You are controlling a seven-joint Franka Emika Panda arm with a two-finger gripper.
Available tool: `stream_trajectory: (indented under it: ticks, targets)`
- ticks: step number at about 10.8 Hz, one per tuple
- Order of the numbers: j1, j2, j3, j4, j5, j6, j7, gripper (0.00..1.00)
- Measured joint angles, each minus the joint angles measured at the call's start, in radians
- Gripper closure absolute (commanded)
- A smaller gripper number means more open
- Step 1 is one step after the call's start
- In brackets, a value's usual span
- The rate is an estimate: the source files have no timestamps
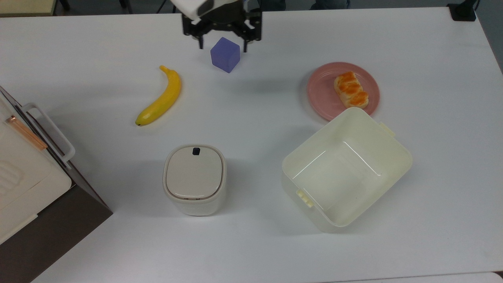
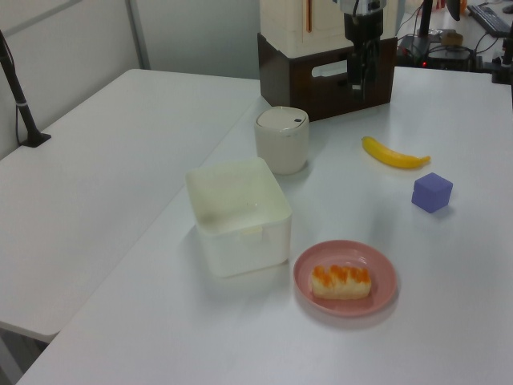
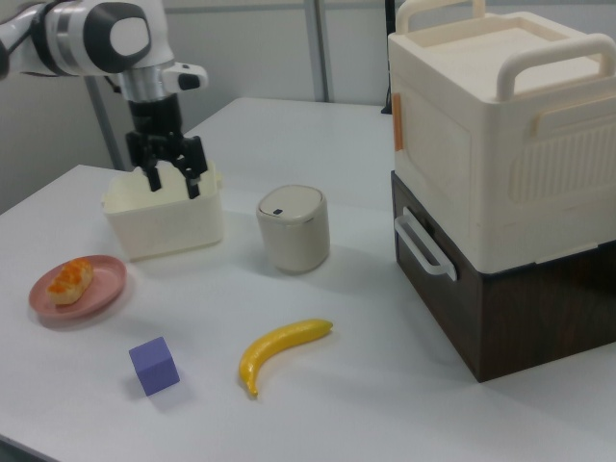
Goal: Put the bread on the table
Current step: 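Lower the open gripper over the bread on the pink plate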
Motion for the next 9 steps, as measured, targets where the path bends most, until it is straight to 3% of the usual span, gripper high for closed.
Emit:
stream_trajectory:
  ticks: [3, 9]
  targets:
    - [0.131, 0.036, 0.003, -0.002, 0.028, 0.026, -0.003, 0.00]
    - [0.393, 0.252, 0.004, -0.006, 0.037, 0.243, 0.153, 0.00]
